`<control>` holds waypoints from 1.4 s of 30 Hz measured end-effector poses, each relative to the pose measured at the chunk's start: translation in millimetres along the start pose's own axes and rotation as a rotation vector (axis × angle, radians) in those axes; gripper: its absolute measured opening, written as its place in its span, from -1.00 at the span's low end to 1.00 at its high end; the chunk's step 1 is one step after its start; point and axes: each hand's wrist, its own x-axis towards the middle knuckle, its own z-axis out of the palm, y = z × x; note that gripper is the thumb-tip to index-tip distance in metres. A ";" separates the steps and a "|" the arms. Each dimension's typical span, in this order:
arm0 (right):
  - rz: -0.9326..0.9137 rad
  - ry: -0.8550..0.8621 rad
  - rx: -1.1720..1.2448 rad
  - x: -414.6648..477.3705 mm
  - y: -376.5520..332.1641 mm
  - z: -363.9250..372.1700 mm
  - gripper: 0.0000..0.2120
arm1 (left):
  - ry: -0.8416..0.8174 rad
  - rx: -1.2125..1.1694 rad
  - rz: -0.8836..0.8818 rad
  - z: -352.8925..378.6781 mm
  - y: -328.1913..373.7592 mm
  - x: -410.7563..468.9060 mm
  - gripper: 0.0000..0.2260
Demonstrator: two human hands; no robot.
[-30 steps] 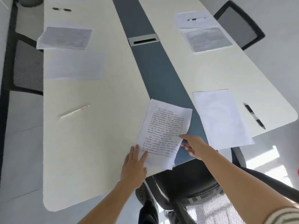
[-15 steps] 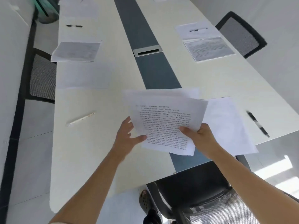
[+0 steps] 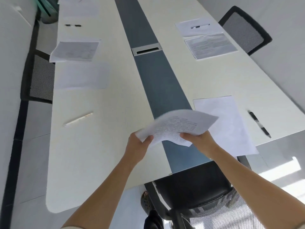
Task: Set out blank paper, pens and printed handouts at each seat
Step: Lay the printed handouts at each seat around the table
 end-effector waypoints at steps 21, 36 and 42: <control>0.137 0.288 -0.877 50.3 54.7 -51.2 -0.65 | -0.133 0.826 0.030 61.3 -82.1 -36.9 -0.54; 0.214 0.048 -1.185 31.7 109.8 -92.5 -0.34 | -0.246 1.072 0.034 67.9 -98.4 -11.3 -0.39; 0.224 0.059 -1.178 36.4 105.5 -85.8 -0.30 | -0.245 1.104 0.034 71.2 -97.5 -10.7 -0.38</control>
